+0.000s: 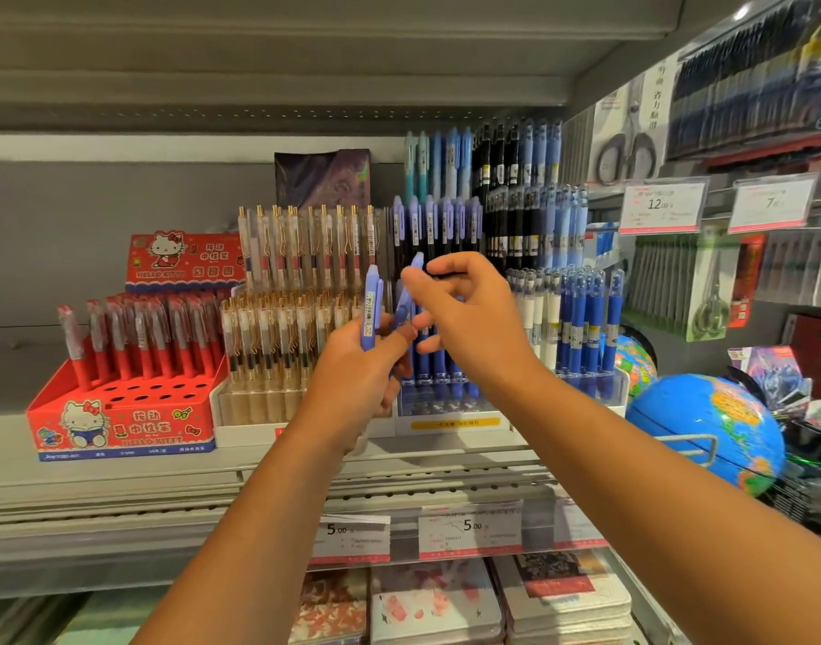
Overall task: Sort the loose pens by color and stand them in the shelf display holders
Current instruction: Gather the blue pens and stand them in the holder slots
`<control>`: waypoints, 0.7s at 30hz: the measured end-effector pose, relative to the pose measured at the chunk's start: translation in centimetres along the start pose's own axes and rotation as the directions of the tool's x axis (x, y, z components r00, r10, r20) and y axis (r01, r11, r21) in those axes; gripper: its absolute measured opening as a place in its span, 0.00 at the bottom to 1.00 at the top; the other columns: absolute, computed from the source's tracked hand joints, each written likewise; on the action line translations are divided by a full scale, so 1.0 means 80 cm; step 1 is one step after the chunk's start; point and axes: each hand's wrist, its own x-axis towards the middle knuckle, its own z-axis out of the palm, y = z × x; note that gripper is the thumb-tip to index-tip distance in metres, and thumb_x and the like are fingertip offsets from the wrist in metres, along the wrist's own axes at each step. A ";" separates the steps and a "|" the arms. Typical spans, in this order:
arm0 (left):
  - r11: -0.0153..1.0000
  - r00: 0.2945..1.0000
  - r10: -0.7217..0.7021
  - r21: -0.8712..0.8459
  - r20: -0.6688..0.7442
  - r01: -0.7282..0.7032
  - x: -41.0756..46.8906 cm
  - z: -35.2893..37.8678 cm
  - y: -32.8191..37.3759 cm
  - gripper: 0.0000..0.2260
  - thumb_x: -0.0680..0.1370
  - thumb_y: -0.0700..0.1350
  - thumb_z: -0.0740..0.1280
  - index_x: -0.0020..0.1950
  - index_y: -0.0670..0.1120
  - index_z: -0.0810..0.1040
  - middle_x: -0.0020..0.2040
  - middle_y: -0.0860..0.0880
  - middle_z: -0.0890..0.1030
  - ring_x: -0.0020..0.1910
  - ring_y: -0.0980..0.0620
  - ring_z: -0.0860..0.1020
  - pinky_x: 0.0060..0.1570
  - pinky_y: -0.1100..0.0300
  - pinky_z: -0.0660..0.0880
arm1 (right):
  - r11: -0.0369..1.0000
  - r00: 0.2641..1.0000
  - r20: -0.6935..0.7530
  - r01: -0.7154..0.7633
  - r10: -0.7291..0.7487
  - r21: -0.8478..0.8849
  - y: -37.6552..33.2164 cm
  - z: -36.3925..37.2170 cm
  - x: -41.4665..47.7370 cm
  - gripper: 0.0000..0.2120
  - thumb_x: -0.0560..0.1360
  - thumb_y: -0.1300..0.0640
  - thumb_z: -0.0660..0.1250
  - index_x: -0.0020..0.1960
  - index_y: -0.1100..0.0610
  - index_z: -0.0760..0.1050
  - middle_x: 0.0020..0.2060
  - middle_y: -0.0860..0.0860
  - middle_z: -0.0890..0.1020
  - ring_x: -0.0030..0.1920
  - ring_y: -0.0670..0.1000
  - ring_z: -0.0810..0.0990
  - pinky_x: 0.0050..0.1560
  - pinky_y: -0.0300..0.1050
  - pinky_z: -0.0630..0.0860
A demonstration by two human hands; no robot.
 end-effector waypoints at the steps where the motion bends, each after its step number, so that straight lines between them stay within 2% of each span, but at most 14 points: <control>1: 1.000 1.000 -0.009 0.013 0.008 0.009 0.000 0.000 -0.001 0.06 0.81 0.46 0.66 0.45 0.46 0.75 0.31 0.45 0.75 0.22 0.51 0.64 0.20 0.62 0.61 | 1.000 1.000 0.000 -0.009 0.009 0.007 -0.001 0.000 -0.001 0.15 0.75 0.50 0.72 0.57 0.55 0.71 0.45 0.55 0.81 0.39 0.48 0.83 0.34 0.44 0.82; 5: 0.996 0.997 -0.045 0.075 0.060 0.041 0.000 -0.001 -0.003 0.06 0.81 0.46 0.65 0.46 0.46 0.76 0.30 0.47 0.76 0.23 0.52 0.66 0.21 0.62 0.61 | 0.999 1.000 -0.017 -0.017 0.016 -0.040 0.003 -0.002 -0.001 0.15 0.74 0.59 0.74 0.55 0.56 0.71 0.42 0.55 0.82 0.41 0.52 0.84 0.37 0.47 0.83; 8: 0.995 0.994 -0.051 0.092 0.102 0.042 0.000 0.000 -0.004 0.06 0.81 0.50 0.64 0.49 0.49 0.77 0.31 0.50 0.78 0.23 0.52 0.69 0.22 0.62 0.63 | 0.998 0.998 -0.019 -0.058 0.058 0.008 0.007 -0.008 0.000 0.12 0.75 0.63 0.72 0.54 0.56 0.71 0.40 0.54 0.82 0.38 0.51 0.85 0.38 0.48 0.84; 11: 0.999 0.992 -0.053 0.004 0.114 0.053 0.000 0.000 -0.003 0.12 0.81 0.55 0.63 0.50 0.46 0.76 0.33 0.47 0.79 0.21 0.50 0.70 0.20 0.64 0.61 | 0.987 0.994 -0.024 -0.107 0.111 0.119 0.008 -0.012 0.000 0.13 0.75 0.66 0.70 0.56 0.60 0.71 0.41 0.60 0.82 0.38 0.51 0.85 0.38 0.47 0.84; 14: 0.993 0.992 -0.071 -0.086 0.105 0.080 0.001 0.000 -0.001 0.23 0.74 0.57 0.65 0.54 0.38 0.75 0.34 0.44 0.78 0.21 0.48 0.70 0.18 0.65 0.60 | 0.975 0.991 -0.030 -0.119 0.127 0.188 0.011 -0.015 0.001 0.13 0.76 0.67 0.69 0.58 0.62 0.71 0.43 0.62 0.83 0.37 0.52 0.85 0.38 0.46 0.83; 15: 0.993 0.992 -0.067 -0.094 0.103 0.076 0.001 -0.001 -0.002 0.24 0.72 0.57 0.64 0.55 0.38 0.75 0.34 0.43 0.78 0.21 0.47 0.70 0.19 0.66 0.60 | 0.972 0.992 -0.036 -0.115 0.125 0.206 0.012 -0.016 0.001 0.13 0.76 0.68 0.69 0.58 0.62 0.71 0.43 0.62 0.82 0.37 0.51 0.85 0.38 0.45 0.82; 18: 0.993 0.995 -0.038 -0.112 0.090 0.048 0.002 -0.002 -0.003 0.19 0.71 0.56 0.62 0.52 0.43 0.77 0.35 0.43 0.78 0.21 0.46 0.71 0.20 0.66 0.59 | 0.967 0.990 -0.078 -0.094 0.115 0.238 0.014 -0.020 0.004 0.15 0.76 0.67 0.69 0.60 0.59 0.71 0.45 0.60 0.82 0.40 0.51 0.85 0.39 0.44 0.82; 21: 0.991 0.998 -0.040 -0.124 0.048 0.046 0.001 -0.002 -0.004 0.14 0.69 0.53 0.61 0.48 0.46 0.75 0.36 0.46 0.76 0.21 0.49 0.70 0.19 0.65 0.57 | 0.966 0.988 -0.129 -0.052 0.087 0.253 0.013 -0.028 0.010 0.17 0.77 0.67 0.68 0.63 0.57 0.70 0.45 0.59 0.83 0.41 0.51 0.85 0.39 0.45 0.83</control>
